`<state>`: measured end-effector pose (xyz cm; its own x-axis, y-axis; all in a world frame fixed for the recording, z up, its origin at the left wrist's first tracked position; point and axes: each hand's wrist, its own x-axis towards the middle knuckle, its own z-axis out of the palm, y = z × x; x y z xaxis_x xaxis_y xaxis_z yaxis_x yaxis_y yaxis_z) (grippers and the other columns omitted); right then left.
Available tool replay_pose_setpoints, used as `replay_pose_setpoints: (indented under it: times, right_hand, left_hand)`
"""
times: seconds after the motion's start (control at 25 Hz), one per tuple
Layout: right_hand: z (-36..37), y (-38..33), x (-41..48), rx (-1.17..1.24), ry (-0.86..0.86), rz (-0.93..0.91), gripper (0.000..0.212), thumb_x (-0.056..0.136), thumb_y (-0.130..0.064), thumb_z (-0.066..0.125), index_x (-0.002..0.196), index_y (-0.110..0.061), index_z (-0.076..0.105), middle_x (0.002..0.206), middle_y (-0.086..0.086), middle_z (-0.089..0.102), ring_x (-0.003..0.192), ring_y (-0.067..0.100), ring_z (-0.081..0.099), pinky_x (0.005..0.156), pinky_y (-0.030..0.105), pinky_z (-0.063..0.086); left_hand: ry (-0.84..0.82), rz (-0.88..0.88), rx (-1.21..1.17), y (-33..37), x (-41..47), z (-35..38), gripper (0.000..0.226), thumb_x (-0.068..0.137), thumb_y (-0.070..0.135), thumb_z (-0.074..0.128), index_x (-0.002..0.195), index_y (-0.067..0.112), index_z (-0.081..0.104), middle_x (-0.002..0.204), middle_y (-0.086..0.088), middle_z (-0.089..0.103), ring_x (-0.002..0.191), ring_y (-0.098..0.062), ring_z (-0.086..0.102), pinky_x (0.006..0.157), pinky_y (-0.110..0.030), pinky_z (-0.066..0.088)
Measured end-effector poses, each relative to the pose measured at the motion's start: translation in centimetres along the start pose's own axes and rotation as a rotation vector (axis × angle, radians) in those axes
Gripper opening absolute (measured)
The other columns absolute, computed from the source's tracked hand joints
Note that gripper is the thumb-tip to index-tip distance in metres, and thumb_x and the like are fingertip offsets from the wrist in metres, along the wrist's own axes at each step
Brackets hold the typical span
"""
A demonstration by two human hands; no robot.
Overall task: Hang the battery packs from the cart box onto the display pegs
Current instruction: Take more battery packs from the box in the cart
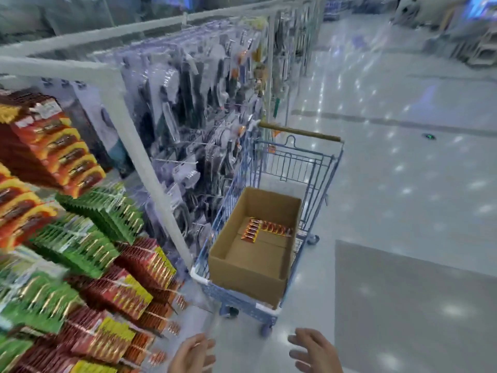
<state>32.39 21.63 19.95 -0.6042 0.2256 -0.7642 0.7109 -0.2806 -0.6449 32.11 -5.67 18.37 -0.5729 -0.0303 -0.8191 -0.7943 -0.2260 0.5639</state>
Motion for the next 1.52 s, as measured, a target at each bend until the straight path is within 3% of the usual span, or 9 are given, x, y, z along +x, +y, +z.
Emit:
replay_pose_setpoints:
  times: [0.08,0.28,0.56,0.72,0.92,1.04,1.24,1.4,1.52]
  right_hand:
    - [-0.2,-0.4,1.4,0.016,-0.008,-0.003,0.015,0.1,-0.015,0.064,0.101,-0.001,0.067,0.097,0.015,0.075,0.078,0.033,0.064,0.068,0.035,0.045]
    - [0.2,-3.8,7.0,0.019,0.08,0.057,0.014,0.1,-0.014,0.063,0.103,0.0,0.067,0.097,0.015,0.076,0.077,0.033,0.064,0.069,0.036,0.045]
    - [2.8,-11.0,15.5,0.003,0.201,0.079,0.01,0.1,-0.013,0.063,0.102,-0.004,0.066,0.098,0.014,0.076,0.078,0.032,0.064,0.067,0.034,0.045]
    - [4.9,-14.8,19.8,0.02,0.247,0.121,0.014,0.102,-0.018,0.06,0.106,-0.005,0.065,0.098,0.012,0.076,0.079,0.031,0.066,0.068,0.034,0.047]
    - [8.0,-17.3,24.8,0.043,0.214,0.225,0.013,0.099,-0.016,0.064,0.097,-0.004,0.069,0.086,0.011,0.077,0.071,0.026,0.064,0.062,0.03,0.048]
    - [9.3,-17.6,29.2,0.059,0.181,0.253,0.011,0.098,-0.011,0.064,0.097,-0.001,0.069,0.079,0.008,0.078,0.066,0.024,0.062,0.055,0.028,0.045]
    - [10.4,-15.5,36.9,-0.008,0.134,0.303,0.01,0.1,-0.012,0.06,0.1,-0.007,0.069,0.085,0.003,0.079,0.064,0.012,0.065,0.065,0.028,0.048]
    - [11.3,-14.1,40.8,0.006,0.104,0.344,0.01,0.1,-0.011,0.06,0.098,-0.008,0.069,0.084,0.003,0.079,0.065,0.012,0.065,0.061,0.019,0.048]
    - [12.2,-13.1,42.7,-0.006,0.072,0.375,0.011,0.1,-0.012,0.06,0.099,-0.007,0.07,0.089,0.006,0.079,0.07,0.015,0.065,0.063,0.02,0.048]
  left_hand:
    - [0.031,0.0,-0.106,0.0,1.3,1.9,0.025,0.109,0.01,0.043,0.097,-0.002,0.061,0.097,-0.018,0.06,0.077,-0.034,0.052,0.066,-0.038,0.035]
    - [0.102,-0.049,-0.082,4.6,6.0,6.1,0.022,0.108,0.01,0.049,0.097,0.001,0.066,0.098,-0.02,0.066,0.077,-0.036,0.057,0.067,-0.038,0.041]
    - [0.171,0.213,0.06,14.1,16.3,11.8,0.011,0.102,0.002,0.059,0.102,0.004,0.07,0.078,-0.009,0.077,0.062,-0.021,0.066,0.053,-0.03,0.049]
    - [0.099,0.216,0.29,20.2,25.5,13.7,0.008,0.102,0.02,0.064,0.109,0.023,0.067,0.111,-0.009,0.073,0.085,-0.027,0.069,0.074,-0.04,0.055]
    - [0.194,0.146,0.438,25.1,38.5,17.3,0.028,0.103,0.015,0.062,0.128,0.006,0.054,0.12,-0.011,0.06,0.101,-0.025,0.058,0.08,-0.028,0.038]
    - [0.264,0.101,0.5,24.2,47.3,19.4,0.03,0.099,0.014,0.069,0.124,0.001,0.059,0.119,-0.023,0.063,0.115,-0.035,0.06,0.08,-0.027,0.033]
    - [0.327,-0.012,0.645,20.2,59.6,20.9,0.051,0.092,0.037,0.078,0.12,-0.004,0.067,0.117,-0.026,0.068,0.113,-0.043,0.065,0.08,-0.036,0.04]
    - [0.548,0.036,0.864,18.4,65.1,22.5,0.09,0.08,0.048,0.085,0.145,0.0,0.043,0.142,-0.028,0.046,0.132,-0.045,0.044,0.105,-0.047,0.037]
    - [0.614,0.063,0.858,17.7,66.8,22.5,0.099,0.075,0.045,0.09,0.147,0.001,0.037,0.146,-0.027,0.045,0.137,-0.044,0.042,0.108,-0.049,0.035]
